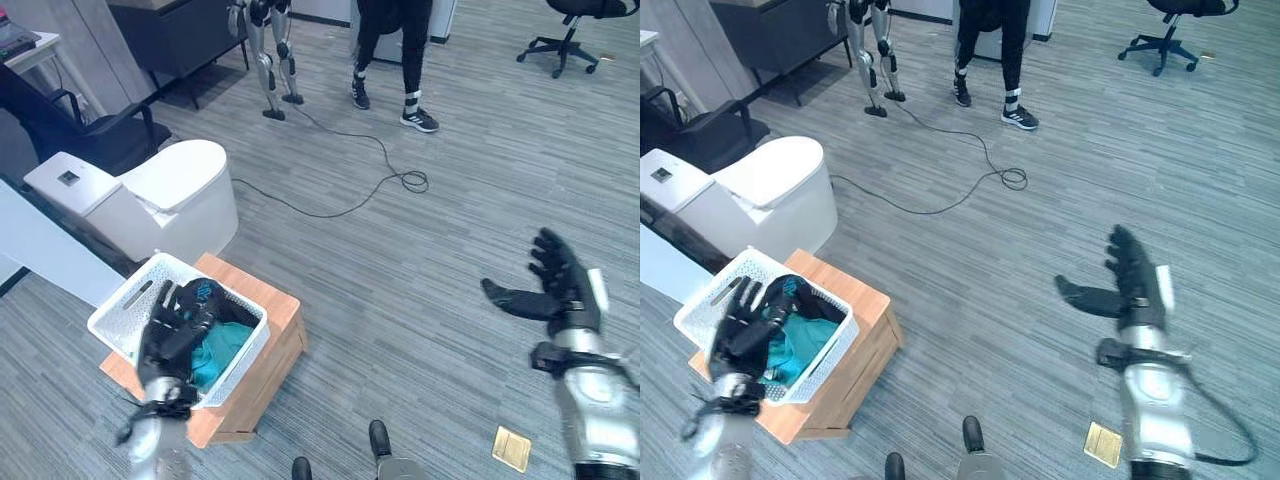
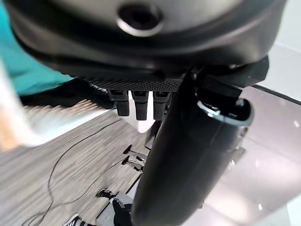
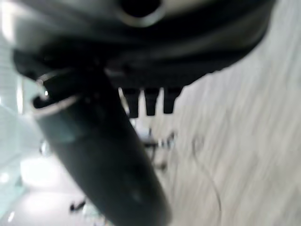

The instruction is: Pick up bed clothes into laundry basket.

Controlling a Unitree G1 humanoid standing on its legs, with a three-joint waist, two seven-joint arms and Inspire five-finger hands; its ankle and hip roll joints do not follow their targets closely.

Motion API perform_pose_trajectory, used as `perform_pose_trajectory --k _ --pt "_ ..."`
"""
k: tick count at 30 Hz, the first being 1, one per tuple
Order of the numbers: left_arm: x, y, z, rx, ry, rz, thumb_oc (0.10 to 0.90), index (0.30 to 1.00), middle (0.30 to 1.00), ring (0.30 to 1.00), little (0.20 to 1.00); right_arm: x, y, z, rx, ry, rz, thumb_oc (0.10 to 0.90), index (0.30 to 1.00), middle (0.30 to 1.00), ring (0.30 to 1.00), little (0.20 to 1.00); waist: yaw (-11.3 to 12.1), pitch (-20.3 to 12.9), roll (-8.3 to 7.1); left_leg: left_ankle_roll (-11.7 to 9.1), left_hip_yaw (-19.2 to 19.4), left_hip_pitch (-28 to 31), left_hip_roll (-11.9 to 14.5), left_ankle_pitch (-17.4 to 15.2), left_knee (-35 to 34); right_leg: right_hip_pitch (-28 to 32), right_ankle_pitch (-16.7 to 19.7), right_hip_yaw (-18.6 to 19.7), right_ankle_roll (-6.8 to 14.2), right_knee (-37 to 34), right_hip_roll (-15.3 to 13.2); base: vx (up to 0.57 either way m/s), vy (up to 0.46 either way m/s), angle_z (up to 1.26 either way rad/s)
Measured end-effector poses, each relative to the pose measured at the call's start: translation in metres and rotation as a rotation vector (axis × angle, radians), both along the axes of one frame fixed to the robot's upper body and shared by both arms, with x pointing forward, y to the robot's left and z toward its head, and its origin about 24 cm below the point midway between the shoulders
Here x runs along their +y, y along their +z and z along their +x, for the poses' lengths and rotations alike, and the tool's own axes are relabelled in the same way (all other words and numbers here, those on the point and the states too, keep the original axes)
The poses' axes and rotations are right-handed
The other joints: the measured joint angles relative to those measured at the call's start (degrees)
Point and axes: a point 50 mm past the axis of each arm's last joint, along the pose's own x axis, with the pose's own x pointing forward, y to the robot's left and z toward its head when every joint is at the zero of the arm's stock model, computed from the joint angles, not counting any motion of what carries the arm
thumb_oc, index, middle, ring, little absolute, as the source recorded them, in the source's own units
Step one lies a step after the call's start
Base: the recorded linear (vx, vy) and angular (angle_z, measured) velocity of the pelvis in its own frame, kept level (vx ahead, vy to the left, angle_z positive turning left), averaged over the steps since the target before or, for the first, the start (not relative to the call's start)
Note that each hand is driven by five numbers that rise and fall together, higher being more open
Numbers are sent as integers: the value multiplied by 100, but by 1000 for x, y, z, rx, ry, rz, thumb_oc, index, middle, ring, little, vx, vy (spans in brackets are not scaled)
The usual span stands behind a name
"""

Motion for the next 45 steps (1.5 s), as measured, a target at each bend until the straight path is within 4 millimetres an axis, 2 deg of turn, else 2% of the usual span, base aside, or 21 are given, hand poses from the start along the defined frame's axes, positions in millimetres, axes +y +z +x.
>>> perform_pose_trajectory --k 2,3,5,6,8,10,12,14,15,17,18,22,24,27,31,38,45 --pt "-5 8 2 -8 -43 76 800 900 900 900 900 23 5 3 -23 106 -13 800 900 900 900 900 -5 36 36 3 -16 -34 1 17 -1 -25 1 -10 0 -1 0 -19 -36 6" --pt "-9 20 5 -57 -51 100 800 900 900 900 900 43 9 6 -57 178 0 800 900 900 900 900 33 45 60 5 -13 -26 20 23 2 -10 -2 -26 -2 0 6 -26 -63 -2" --pt "-8 36 13 -158 -5 80 800 900 900 900 900 71 15 18 -109 255 48 800 900 900 900 900 25 50 50 -3 17 -19 35 29 1 -15 -4 -6 -1 -2 23 -25 -91 -2" --pt "-13 51 23 -237 -11 76 800 900 900 900 900 103 24 25 -132 431 13 800 900 900 900 900 73 56 69 -21 -11 -24 51 46 0 -9 -8 -24 4 -2 37 -16 -81 3" --pt "-20 66 27 -312 -24 43 800 900 900 900 900 130 31 30 -157 554 38 800 900 900 900 900 206 62 61 -39 -69 -26 86 61 2 31 -6 -122 -12 -1 63 -7 -74 17" --pt "-31 72 31 -356 -71 30 800 900 900 900 900 144 38 33 -181 623 37 800 900 900 900 900 303 65 71 -65 -191 -7 102 83 2 88 -12 -200 -47 -1 72 0 -66 31" --pt "-37 73 28 -368 -89 -13 800 900 900 900 900 153 47 35 -216 677 44 800 900 900 900 900 543 74 90 -89 -368 -42 129 99 5 193 -38 -389 -60 0 74 -16 -77 42" --pt "-40 71 28 -367 -94 -38 800 900 900 900 900 153 48 35 -225 674 63 800 900 900 900 900 552 76 86 -113 -609 -33 118 119 3 272 -107 -581 -89 -1 49 -10 -59 64" --pt "-38 68 24 -354 -80 -45 800 900 900 900 900 153 48 35 -225 673 69 800 900 900 900 900 663 84 106 -116 -752 -98 114 139 5 331 -135 -727 -84 0 30 8 -60 73" --pt "-35 61 17 -325 -56 -64 800 900 900 900 900 151 44 34 -214 663 80 800 900 900 900 900 640 86 123 -118 -981 -69 89 148 4 424 -199 -948 -59 -1 -11 5 -52 59" --pt "-33 56 13 -306 -43 -63 800 900 900 900 900 152 43 33 -210 658 91 800 900 900 900 900 731 91 141 -117 -1036 -113 83 160 3 447 -210 -994 -49 1 -22 12 -43 38" --pt "-33 32 -6 -190 21 -137 800 900 900 900 900 142 19 20 -134 595 155 800 900 900 900 900 866 93 161 -115 -1216 -34 -1 170 7 585 -306 -1155 -1 1 -112 6 -42 28" --pt "-32 28 -6 -160 32 -137 800 900 900 900 900 138 11 15 -102 578 164 800 900 900 900 900 879 92 165 -114 -1241 -34 -27 171 7 597 -317 -1174 15 0 -142 5 -48 9" --pt "-39 31 -1 -165 1 -139 800 900 900 900 900 132 0 7 -58 554 172 800 900 900 900 900 779 92 166 -111 -1270 8 -54 173 6 652 -322 -1201 23 1 -173 -1 -39 4" --pt "-45 36 6 -181 -11 -147 800 900 900 900 900 125 -2 6 -54 523 169 800 900 900 900 900 621 88 172 -109 -1263 45 -46 167 3 710 -340 -1186 40 1 -167 -2 -27 -1" --pt "-46 35 6 -160 10 -147 800 900 900 900 900 82 -8 -9 -36 316 126 800 900 900 900 900 430 82 181 -96 -1210 47 -11 155 3 708 -337 -1117 31 2 -112 -19 -50 -5" --pt "-46 34 4 -153 21 -153 800 900 900 900 900 82 -11 -12 -24 315 138 800 900 900 900 900 494 85 177 -185 -1409 -4 109 203 24 764 -387 -1287 1 -1 36 -94 -152 14"
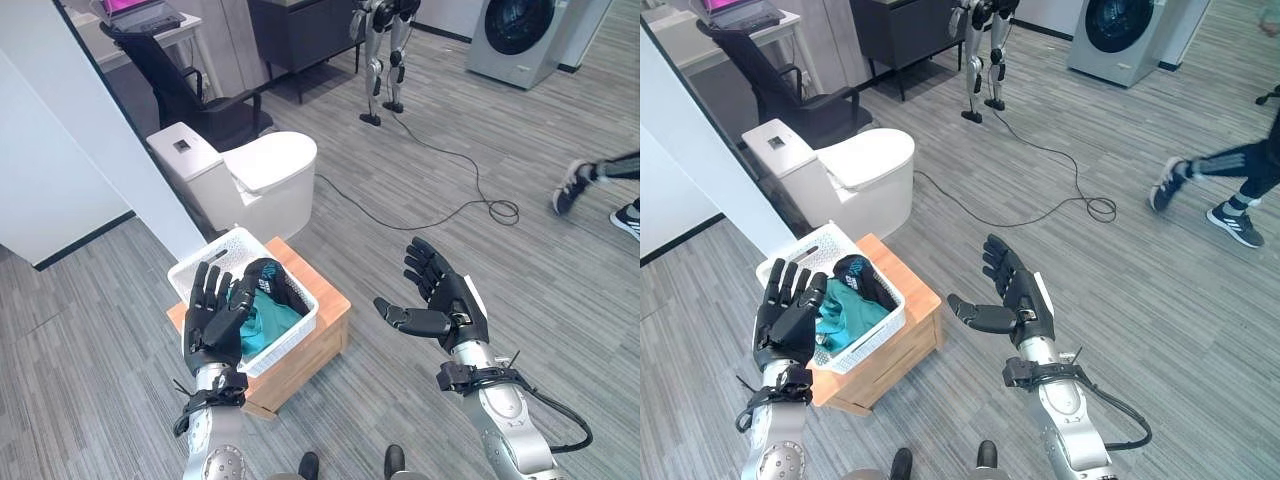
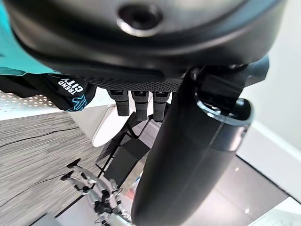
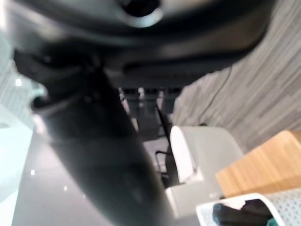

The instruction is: Pick up bed clothes into laundry basket.

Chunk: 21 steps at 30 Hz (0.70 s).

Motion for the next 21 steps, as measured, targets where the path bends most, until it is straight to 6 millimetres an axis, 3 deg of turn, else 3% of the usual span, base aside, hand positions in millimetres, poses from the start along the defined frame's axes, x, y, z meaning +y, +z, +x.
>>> perform_pose_trajectory --k 4,6,7,8,10,11,12,13,14,16,18,19,20,21 --pt "3 -4 -2 14 14 -10 800 900 900 900 900 17 6 6 -30 73 36 800 900 900 900 900 129 73 -81 -132 -53 -216 108 18 203 -83 -28 -74 -42 -2 143 -172 -175 14" --pt "8 -3 -1 9 34 -6 800 900 900 900 900 38 19 17 -87 161 42 800 900 900 900 900 150 324 -192 -291 131 -646 106 22 714 -230 25 -127 -198 -1 165 -188 -156 23" --pt "8 -4 0 11 33 -11 800 900 900 900 900 41 22 19 -100 175 43 800 900 900 900 900 173 426 -212 -329 278 -698 105 29 838 -215 55 -144 -256 0 152 -233 -163 18" --pt "7 -8 -1 27 36 -26 800 900 900 900 900 46 26 21 -115 200 39 800 900 900 900 900 254 553 -197 -457 678 -792 135 120 994 -192 65 -181 -309 40 212 -276 -193 19" --pt "10 -8 -1 28 37 -17 800 900 900 900 900 49 30 24 -134 212 38 800 900 900 900 900 270 659 -305 -593 1120 -899 123 431 946 -271 51 -276 -500 139 152 -294 -224 32" --pt "12 -7 -1 21 28 -4 800 900 900 900 900 49 34 24 -151 210 40 800 900 900 900 900 242 695 -422 -770 1521 -985 123 544 885 -440 150 -534 -828 196 33 -355 -305 75" --pt "13 -4 2 8 12 12 800 900 900 900 900 48 36 24 -166 194 59 800 900 900 900 900 67 812 -626 -285 2060 -1361 91 -58 2125 -383 190 -712 -863 93 -137 -341 -277 89" --pt "13 -4 3 4 0 23 800 900 900 900 900 43 37 19 -172 165 72 800 900 900 900 900 -48 859 -728 -201 2422 -1489 242 -359 3455 -342 296 -990 -861 48 -233 -234 -193 108" --pt "12 -5 4 9 -4 20 800 900 900 900 900 38 36 14 -171 141 83 800 900 900 900 900 -229 861 -720 -336 2558 -1436 419 -516 4186 -231 279 -1201 -832 15 -264 -148 -86 95" --pt "9 -3 10 -5 -16 16 800 900 900 900 900 21 30 1 -154 62 86 800 900 900 900 900 -665 801 -615 -548 2722 -917 751 -566 4348 -181 155 -1508 -729 216 -408 -205 -57 124" --pt "1 6 25 -48 -53 12 800 900 900 900 900 -2 22 -15 -126 -33 66 800 900 900 900 900 -1035 742 -447 -764 2962 -753 1161 -651 4308 -121 74 -2116 -614 411 -543 -185 23 157" --pt "-4 13 31 -81 -64 8 800 900 900 900 900 -14 18 -20 -104 -85 48 800 900 900 900 900 -1147 721 -393 -756 2976 -620 1014 -719 3786 -240 -66 -2107 -508 772 -642 -209 101 204" --pt "-12 24 41 -123 -113 46 800 900 900 900 900 -28 7 -34 -45 -145 26 800 900 900 900 900 -1240 623 -385 -502 3149 -513 848 -863 3135 -339 -137 -2195 -606 1129 -908 -221 167 202" --pt "-18 31 44 -158 -139 62 800 900 900 900 900 -34 1 -41 -9 -165 11 800 900 900 900 900 -1309 479 -357 -297 3256 -555 770 -983 2803 -396 -237 -2222 -567 1097 -920 -191 241 186"
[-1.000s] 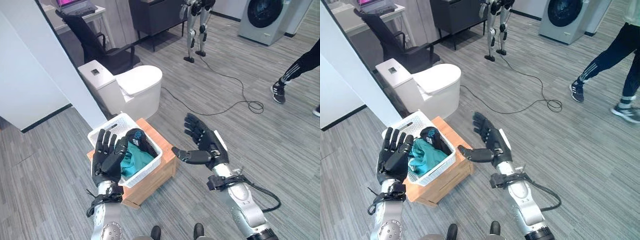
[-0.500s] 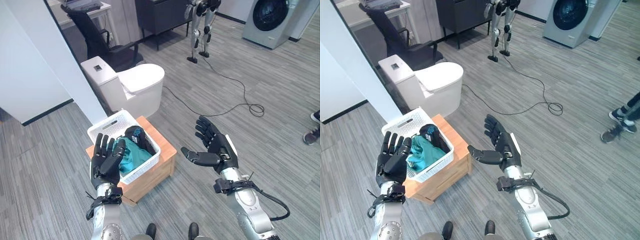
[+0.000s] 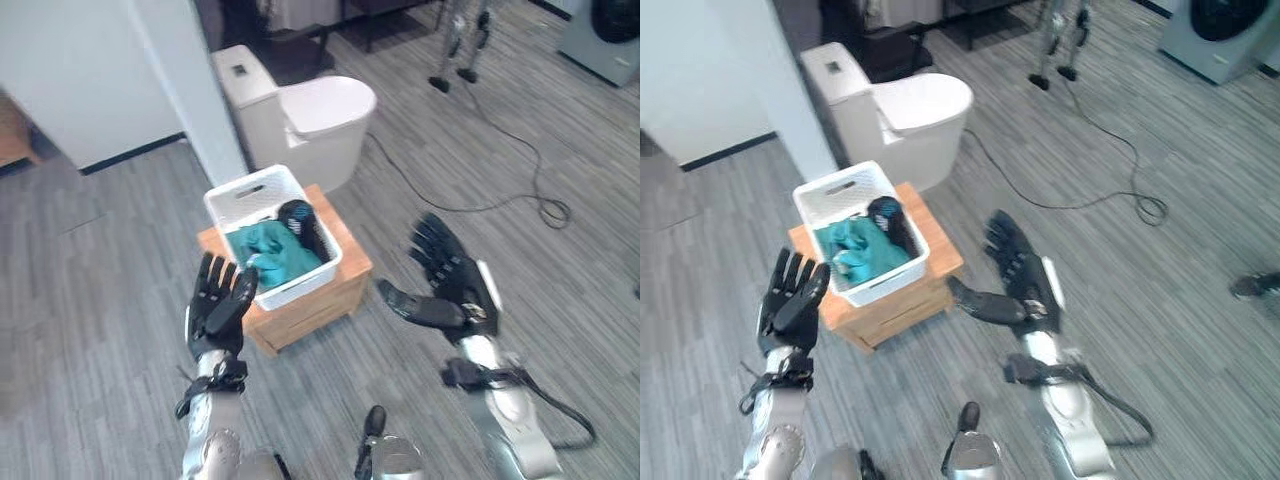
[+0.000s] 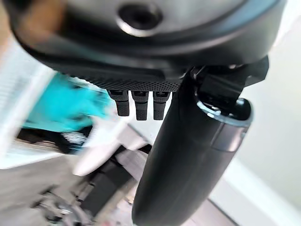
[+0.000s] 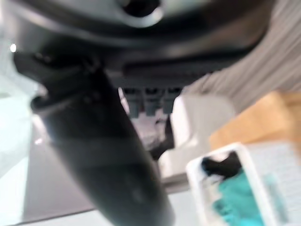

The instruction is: Pick up bed clothes into laundry basket.

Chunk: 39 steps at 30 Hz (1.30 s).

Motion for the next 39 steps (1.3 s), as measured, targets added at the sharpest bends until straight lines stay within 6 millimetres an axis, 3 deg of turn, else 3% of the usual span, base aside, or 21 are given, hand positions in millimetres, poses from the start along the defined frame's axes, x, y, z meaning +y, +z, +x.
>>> perform_pose_trajectory --k 2,6,9,11,12,14,15,17,18,20,22,24,26,27,29,30,33,35,37,38,39 --pt "-1 14 0 -78 -8 44 800 900 900 900 900 3 0 5 -6 14 8 800 900 900 900 900 209 -167 140 374 -68 92 -114 -384 -861 -285 25 21 427 216 21 -318 349 109" --pt "4 -16 -15 69 -2 80 800 900 900 900 900 18 10 19 -65 87 9 800 900 900 900 900 540 -170 115 737 -472 527 -713 26 -1615 -686 -382 -17 691 1593 -830 -240 268 55" --pt "27 -36 -24 170 77 105 800 900 900 900 900 41 13 24 -89 175 33 800 900 900 900 900 665 -127 -79 771 -655 614 -837 163 -1777 -754 -352 -134 665 1044 -645 -314 190 57" --pt "22 -47 -25 224 68 88 800 900 900 900 900 39 6 18 -59 139 40 800 900 900 900 900 526 -29 -148 821 -1409 406 -1003 283 -1571 -220 -24 592 620 1138 -681 -343 222 218" --pt "13 -47 -23 225 22 98 800 900 900 900 900 37 4 17 -47 135 26 800 900 900 900 900 438 -23 -170 935 -1422 420 -1071 388 -1590 -435 -26 1437 730 1656 -686 -268 254 205" --pt "16 -47 -26 225 -7 141 800 900 900 900 900 41 5 19 -54 161 13 800 900 900 900 900 561 -23 -182 960 -1699 373 -1117 565 -1738 -790 -433 2541 1271 1964 -571 -259 232 162" --pt "22 -45 -25 215 -43 212 800 900 900 900 900 40 4 16 -54 160 5 800 900 900 900 900 474 -53 -202 888 -2397 98 -1213 722 -1700 -484 -478 3340 1159 1492 -131 -212 151 190" --pt "32 -45 -33 218 -36 254 800 900 900 900 900 38 5 20 -50 171 -28 800 900 900 900 900 865 -116 -131 816 -2574 107 -1285 951 -2004 -256 -413 3010 1177 1215 -114 -252 140 138" --pt "32 -45 -32 217 -14 228 800 900 900 900 900 34 3 19 -41 159 -29 800 900 900 900 900 841 -186 -36 783 -2949 -11 -1272 1049 -1977 -58 -792 3062 1291 1338 72 -209 90 126" --pt "38 -39 -33 182 37 213 800 900 900 900 900 33 0 20 -24 168 -43 800 900 900 900 900 1055 -320 -46 739 -3026 -7 -1177 1206 -2273 -18 -1072 3036 934 1236 318 -174 18 87" --pt "41 -34 -31 156 55 215 800 900 900 900 900 35 0 28 -30 185 -47 800 900 900 900 900 1107 -409 -122 551 -3491 -281 -1198 1405 -2266 192 -1529 3358 974 1000 623 -171 -74 72" --pt "40 -33 -35 154 53 224 800 900 900 900 900 36 -5 28 -6 195 -51 800 900 900 900 900 1223 -532 -162 444 -3587 -422 -994 1455 -2393 162 -1561 3227 583 810 873 -269 -122 87" --pt "41 -38 -43 183 52 229 800 900 900 900 900 39 -8 25 5 200 -31 800 900 900 900 900 1401 -661 -161 460 -3513 -515 -816 1291 -2485 51 -1526 3048 428 824 1010 -196 -75 25" --pt "44 -44 -53 217 62 227 800 900 900 900 900 43 -12 22 20 197 -3 800 900 900 900 900 1415 -793 -224 265 -3476 -566 -699 1128 -2605 10 -1449 3041 343 662 1066 -253 -99 22" --pt "43 -53 -59 264 53 223 800 900 900 900 900 40 -18 16 51 189 -3 800 900 900 900 900 1486 -824 -199 354 -3485 -831 -773 955 -2092 36 -1343 3006 312 563 1147 -353 -142 25" --pt "44 -57 -70 291 60 221 800 900 900 900 900 37 -20 13 62 192 -9 800 900 900 900 900 1555 -953 -9 182 -3537 -860 -644 1301 -2175 -59 -1315 3081 336 590 1291 -276 -106 -3" --pt "44 -62 -78 322 61 238 800 900 900 900 900 26 -31 4 119 161 -19 800 900 900 900 900 1442 -826 108 65 -3668 -933 -672 1687 -2175 -212 -1369 3013 282 907 1363 -412 -8 19" --pt "44 -59 -74 310 47 250 800 900 900 900 900 18 -41 0 178 137 -41 800 900 900 900 900 1320 -715 -12 173 -3082 -990 -569 1222 -2371 -364 -1439 2753 128 1108 1142 -160 9 49" --pt "42 -60 -73 314 17 252 800 900 900 900 900 9 -50 -7 221 89 -25 800 900 900 900 900 1232 -544 -443 452 -2736 -1084 -1023 616 -947 -375 -1334 2819 118 1024 595 -86 42 9" --pt "39 -61 -74 313 -2 250 800 900 900 900 900 2 -50 -15 230 54 -24 800 900 900 900 900 1144 -569 -466 436 -2582 -964 -1022 404 -583 -259 -1237 2820 223 809 548 -5 109 3" --pt "37 -60 -74 306 -10 246 800 900 900 900 900 -6 -49 -19 230 24 -30 800 900 900 900 900 990 -621 -279 365 -2418 -704 -873 536 -675 -144 -1180 2726 309 666 643 37 126 29"
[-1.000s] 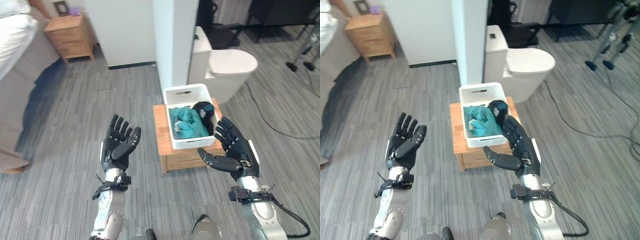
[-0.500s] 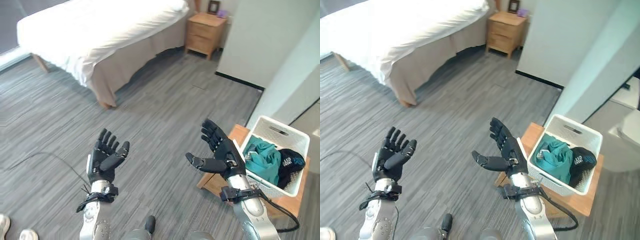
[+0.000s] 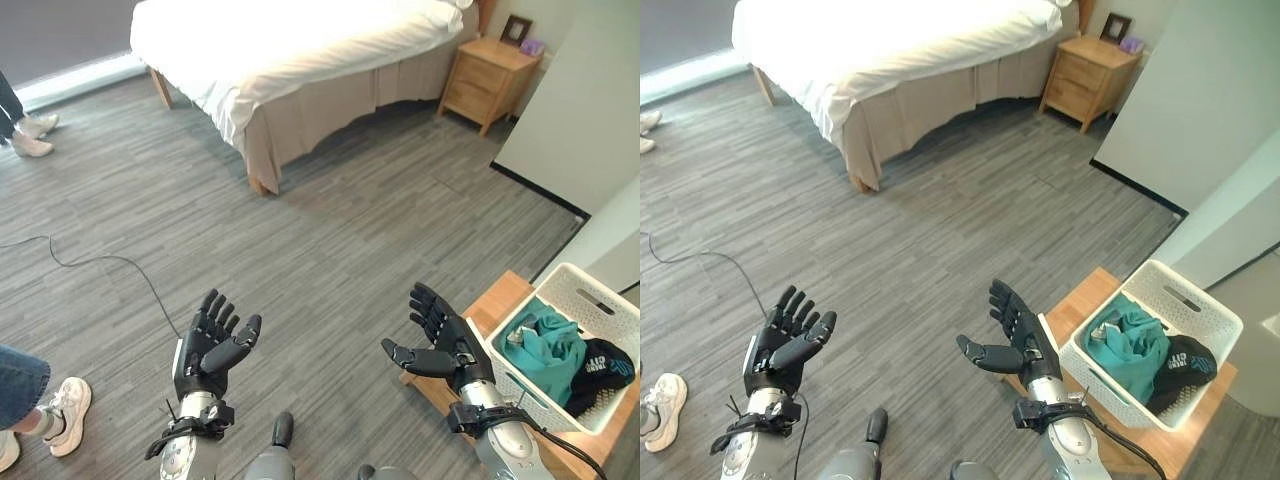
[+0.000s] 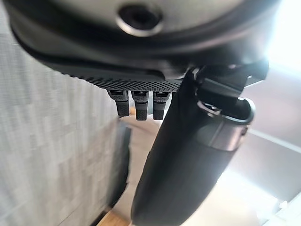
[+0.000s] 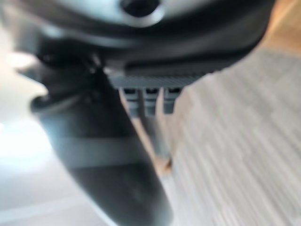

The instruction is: Pick up bed clothes into laundry basket.

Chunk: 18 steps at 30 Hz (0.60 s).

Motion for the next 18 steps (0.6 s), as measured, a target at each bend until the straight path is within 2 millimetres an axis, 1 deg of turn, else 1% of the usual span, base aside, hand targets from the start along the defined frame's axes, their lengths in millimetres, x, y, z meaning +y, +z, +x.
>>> perform_pose_trajectory --k 1,2,3,4,6,7,10,11,13,14,16,18 --pt "-4 2 4 -20 -16 -7 800 900 900 900 900 -6 2 -2 -4 -31 -7 800 900 900 900 900 -212 -33 173 -28 15 333 136 -158 -468 11 34 -28 60 -27 43 47 168 32" --pt "-7 4 10 -31 -26 -15 800 900 900 900 900 -12 4 0 -15 -63 -9 800 900 900 900 900 -262 -12 246 -43 142 571 226 -192 -937 68 61 -40 121 -66 87 30 106 6" --pt "-9 6 14 -39 -28 -32 800 900 900 900 900 -10 2 1 -28 -114 34 800 900 900 900 900 -302 -67 170 1 220 916 152 125 -1594 96 138 -1 216 -166 53 19 135 -11" --pt "-12 8 18 -52 -47 -34 800 900 900 900 900 -6 1 1 -32 -129 59 800 900 900 900 900 -337 -95 124 41 231 1036 111 245 -1849 161 184 4 278 -315 10 9 93 -10" --pt "-19 11 25 -59 -97 -39 800 900 900 900 900 2 -3 1 -24 -132 86 800 900 900 900 900 -358 -163 74 91 218 1036 32 349 -2021 219 332 -22 366 -577 -70 -32 84 4" --pt "-21 11 25 -50 -123 -26 800 900 900 900 900 12 -5 4 -18 -106 105 800 900 900 900 900 -350 -183 41 119 218 1028 -12 385 -2066 225 391 -19 405 -670 -109 -36 60 1" --pt "-21 5 23 2 -164 13 800 900 900 900 900 33 -11 11 12 -15 127 800 900 900 900 900 -328 -205 7 125 227 1048 -36 395 -2076 280 425 -14 430 -762 -130 5 48 1" --pt "-22 0 20 37 -182 13 800 900 900 900 900 43 -12 13 25 38 132 800 900 900 900 900 -259 -207 9 124 223 1084 -28 395 -2079 348 454 -18 435 -843 -119 44 49 2" --pt "-25 -5 14 80 -220 20 800 900 900 900 900 50 -12 16 31 79 140 800 900 900 900 900 -166 -225 39 124 219 1153 -5 394 -2090 474 495 -29 434 -965 -88 44 33 3" --pt "-26 -7 11 92 -227 24 800 900 900 900 900 51 -12 16 29 88 140 800 900 900 900 900 -155 -233 54 123 217 1177 -3 394 -2096 495 496 -40 434 -976 -86 27 32 4" --pt "-23 -12 4 123 -231 71 800 900 900 900 900 48 -11 17 24 87 132 800 900 900 900 900 -152 -258 95 123 218 1222 13 394 -2124 533 496 -32 434 -980 -68 0 0 0" --pt "-22 -13 2 132 -234 103 800 900 900 900 900 45 -11 16 28 81 121 800 900 900 900 900 -165 -263 103 117 218 1227 24 398 -2130 543 501 -28 430 -981 -59 0 0 0"
